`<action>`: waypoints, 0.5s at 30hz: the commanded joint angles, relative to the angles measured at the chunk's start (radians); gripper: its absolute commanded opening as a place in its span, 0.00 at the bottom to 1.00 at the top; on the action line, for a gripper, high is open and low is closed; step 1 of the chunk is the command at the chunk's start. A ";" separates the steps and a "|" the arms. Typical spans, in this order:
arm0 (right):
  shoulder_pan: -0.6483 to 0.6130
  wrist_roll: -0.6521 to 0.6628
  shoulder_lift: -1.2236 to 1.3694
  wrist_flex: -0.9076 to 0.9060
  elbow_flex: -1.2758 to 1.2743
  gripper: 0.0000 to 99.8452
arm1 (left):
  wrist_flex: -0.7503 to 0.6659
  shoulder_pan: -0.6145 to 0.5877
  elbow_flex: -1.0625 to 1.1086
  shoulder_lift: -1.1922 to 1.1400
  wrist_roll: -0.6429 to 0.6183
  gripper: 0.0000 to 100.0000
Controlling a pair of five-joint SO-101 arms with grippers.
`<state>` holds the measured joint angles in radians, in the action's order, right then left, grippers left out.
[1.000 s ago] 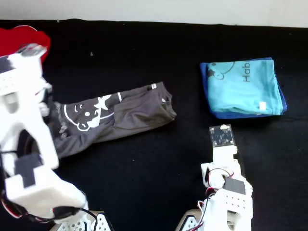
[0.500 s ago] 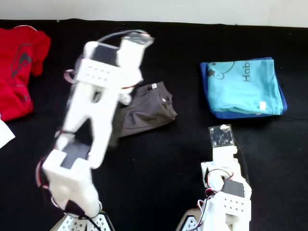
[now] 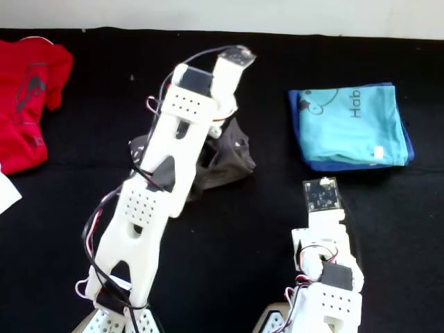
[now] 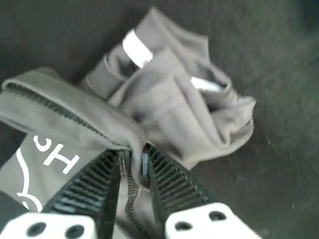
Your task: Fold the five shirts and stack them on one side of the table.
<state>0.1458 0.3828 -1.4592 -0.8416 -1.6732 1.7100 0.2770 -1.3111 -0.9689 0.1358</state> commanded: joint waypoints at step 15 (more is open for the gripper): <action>0.012 0.006 -0.012 -0.004 -0.085 0.01 | 0.038 -0.042 -0.148 0.076 -0.009 0.12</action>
<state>0.1458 0.3828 -1.4607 -0.8416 -1.6732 1.7407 0.2923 -1.4200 -0.9843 0.1358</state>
